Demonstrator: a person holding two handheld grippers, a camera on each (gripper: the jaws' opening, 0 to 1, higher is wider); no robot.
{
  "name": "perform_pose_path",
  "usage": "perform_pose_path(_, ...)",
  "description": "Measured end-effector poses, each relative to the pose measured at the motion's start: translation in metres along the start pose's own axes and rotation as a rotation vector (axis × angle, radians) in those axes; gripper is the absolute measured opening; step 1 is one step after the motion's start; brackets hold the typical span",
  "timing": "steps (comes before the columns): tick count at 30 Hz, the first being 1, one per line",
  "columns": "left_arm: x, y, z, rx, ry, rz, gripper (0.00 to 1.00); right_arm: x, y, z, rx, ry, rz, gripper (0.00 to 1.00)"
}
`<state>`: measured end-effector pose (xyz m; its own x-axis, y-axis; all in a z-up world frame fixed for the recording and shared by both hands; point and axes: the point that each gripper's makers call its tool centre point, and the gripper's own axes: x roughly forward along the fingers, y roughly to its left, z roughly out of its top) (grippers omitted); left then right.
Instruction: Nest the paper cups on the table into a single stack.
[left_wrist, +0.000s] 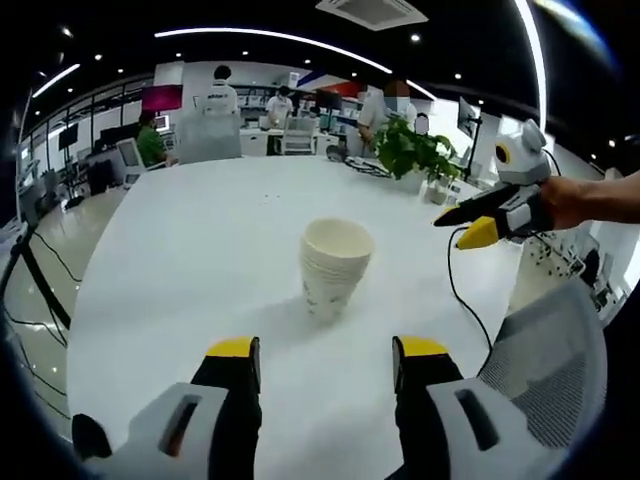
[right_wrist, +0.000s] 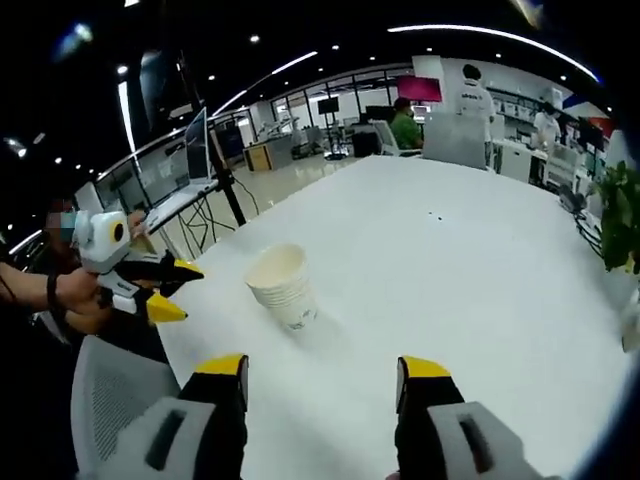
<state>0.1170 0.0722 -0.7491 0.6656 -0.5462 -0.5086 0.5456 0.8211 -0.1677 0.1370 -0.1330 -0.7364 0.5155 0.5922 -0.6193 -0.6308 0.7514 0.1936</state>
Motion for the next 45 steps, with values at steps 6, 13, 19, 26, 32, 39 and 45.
perform_pose_path(6, -0.008, -0.004, -0.013, -0.02, 0.001, 0.022, 0.54, -0.018, 0.0, -0.009, 0.063, -0.081, -0.04, 0.59)
perform_pose_path(13, -0.013, 0.001, -0.015, -0.044, -0.014, 0.04, 0.54, -0.035, 0.003, -0.014, 0.127, -0.144, -0.068, 0.63)
perform_pose_path(19, -0.017, 0.001, -0.01, -0.094, -0.05, 0.05, 0.55, -0.042, 0.01, -0.025, 0.158, -0.146, -0.083, 0.66)
perform_pose_path(26, -0.017, -0.005, -0.017, -0.084, -0.041, 0.059, 0.6, -0.043, 0.014, -0.04, 0.182, -0.143, -0.091, 0.69)
perform_pose_path(32, -0.017, -0.012, -0.029, -0.069, -0.011, 0.069, 0.61, -0.041, 0.017, -0.052, 0.217, -0.14, -0.099, 0.7)
perform_pose_path(39, -0.016, -0.006, -0.027, -0.061, -0.011, 0.089, 0.59, -0.041, 0.02, -0.06, 0.23, -0.132, -0.104, 0.7)
perform_pose_path(45, -0.015, -0.004, -0.023, -0.061, -0.022, 0.097, 0.58, -0.038, 0.017, -0.067, 0.242, -0.124, -0.104, 0.7)
